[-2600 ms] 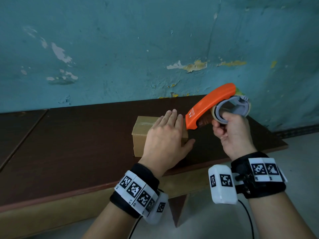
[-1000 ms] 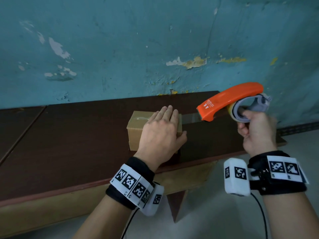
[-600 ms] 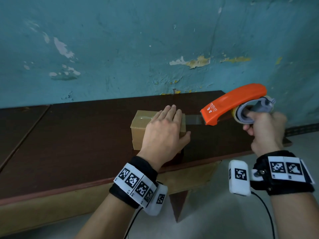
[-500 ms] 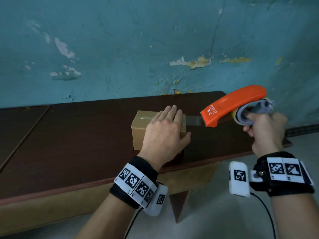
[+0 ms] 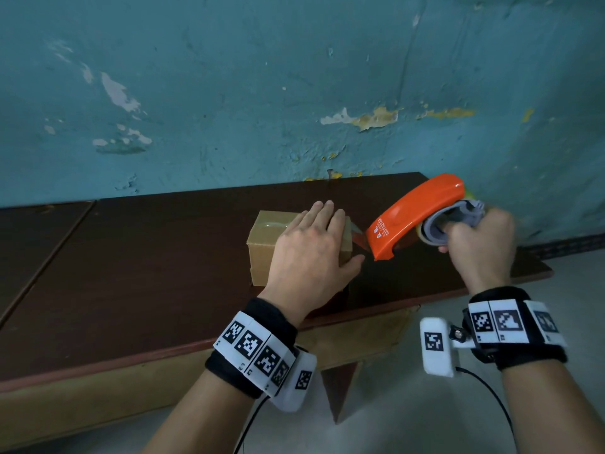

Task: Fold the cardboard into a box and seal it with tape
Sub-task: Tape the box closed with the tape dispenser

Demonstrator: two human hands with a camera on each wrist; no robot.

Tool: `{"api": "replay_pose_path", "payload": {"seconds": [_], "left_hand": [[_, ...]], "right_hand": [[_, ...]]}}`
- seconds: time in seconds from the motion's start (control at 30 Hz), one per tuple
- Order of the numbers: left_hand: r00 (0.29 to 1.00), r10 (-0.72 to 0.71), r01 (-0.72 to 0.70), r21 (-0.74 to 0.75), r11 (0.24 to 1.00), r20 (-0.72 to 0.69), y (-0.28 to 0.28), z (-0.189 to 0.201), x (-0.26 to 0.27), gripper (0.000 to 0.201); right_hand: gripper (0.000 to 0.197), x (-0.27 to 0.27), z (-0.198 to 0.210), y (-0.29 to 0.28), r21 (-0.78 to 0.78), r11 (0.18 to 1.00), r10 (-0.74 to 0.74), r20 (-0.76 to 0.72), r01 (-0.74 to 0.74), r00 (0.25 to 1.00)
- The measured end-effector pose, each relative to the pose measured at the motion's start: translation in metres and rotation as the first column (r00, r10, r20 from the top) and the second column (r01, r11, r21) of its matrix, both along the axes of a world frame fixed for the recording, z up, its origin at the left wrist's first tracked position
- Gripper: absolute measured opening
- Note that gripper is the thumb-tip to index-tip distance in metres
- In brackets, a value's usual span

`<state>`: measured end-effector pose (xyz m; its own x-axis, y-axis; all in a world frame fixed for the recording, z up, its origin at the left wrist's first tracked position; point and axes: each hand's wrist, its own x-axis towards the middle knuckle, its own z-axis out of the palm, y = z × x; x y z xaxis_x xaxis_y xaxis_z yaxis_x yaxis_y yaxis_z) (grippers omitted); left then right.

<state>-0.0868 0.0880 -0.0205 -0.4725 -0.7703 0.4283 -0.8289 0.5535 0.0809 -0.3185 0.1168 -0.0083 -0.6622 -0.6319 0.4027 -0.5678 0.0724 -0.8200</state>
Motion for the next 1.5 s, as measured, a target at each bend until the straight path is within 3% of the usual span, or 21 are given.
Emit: {"api": "replay_pose_path", "payload": {"seconds": [0.23, 0.33, 0.47, 0.57, 0.67, 0.73, 0.8, 0.9, 0.97, 1.13, 1.5], "left_hand": [[1.0, -0.006, 0.006, -0.002, 1.0, -0.016, 0.0, 0.001, -0.001, 0.084], [1.0, -0.017, 0.017, 0.01, 1.0, 0.01, 0.0, 0.001, 0.001, 0.096], [1.0, -0.011, 0.011, 0.018, 1.0, 0.011, 0.001, 0.002, 0.002, 0.104], [1.0, -0.013, 0.013, 0.022, 1.0, 0.014, 0.001, 0.003, 0.002, 0.106], [1.0, -0.019, 0.018, 0.023, 1.0, 0.016, 0.002, 0.003, 0.002, 0.108], [1.0, -0.02, 0.02, 0.018, 1.0, 0.015, 0.002, 0.003, 0.002, 0.108], [1.0, -0.021, 0.021, 0.011, 1.0, 0.012, 0.002, 0.003, 0.002, 0.107], [1.0, -0.024, 0.024, 0.005, 1.0, 0.004, 0.001, 0.002, 0.003, 0.1], [1.0, -0.022, 0.022, -0.002, 1.0, 0.0, 0.0, 0.002, 0.002, 0.096], [1.0, -0.016, 0.016, 0.009, 1.0, -0.003, -0.001, 0.002, -0.001, 0.094], [1.0, -0.008, 0.008, 0.002, 1.0, -0.012, 0.0, 0.001, -0.001, 0.097]], "right_hand": [[0.01, 0.01, -0.002, -0.001, 0.007, 0.999, 0.05, -0.044, -0.05, 0.998], [0.011, 0.013, -0.004, -0.003, -0.043, 0.998, 0.035, -0.012, -0.036, 0.999], [0.009, 0.028, -0.006, -0.005, -0.14, 0.988, 0.104, 0.247, -0.071, 0.963], [0.02, 0.047, -0.002, -0.006, -0.274, 0.961, 0.188, 0.515, -0.047, 0.836], [0.02, 0.055, 0.001, -0.005, -0.236, 0.967, 0.224, 0.632, -0.091, 0.742], [0.018, 0.056, -0.001, -0.005, -0.153, 0.975, 0.223, 0.598, -0.164, 0.77], [0.02, 0.053, -0.001, -0.005, -0.125, 0.982, 0.188, 0.566, -0.142, 0.803], [0.027, 0.034, 0.008, -0.004, -0.225, 0.974, 0.135, 0.646, 0.019, 0.751], [0.027, 0.019, 0.014, -0.002, -0.299, 0.953, 0.172, 0.661, 0.046, 0.73], [0.025, 0.019, 0.01, 0.001, -0.285, 0.957, 0.182, 0.433, -0.057, 0.883], [0.024, 0.03, -0.011, -0.007, -0.212, 0.97, 0.178, 0.277, -0.121, 0.944]]}}
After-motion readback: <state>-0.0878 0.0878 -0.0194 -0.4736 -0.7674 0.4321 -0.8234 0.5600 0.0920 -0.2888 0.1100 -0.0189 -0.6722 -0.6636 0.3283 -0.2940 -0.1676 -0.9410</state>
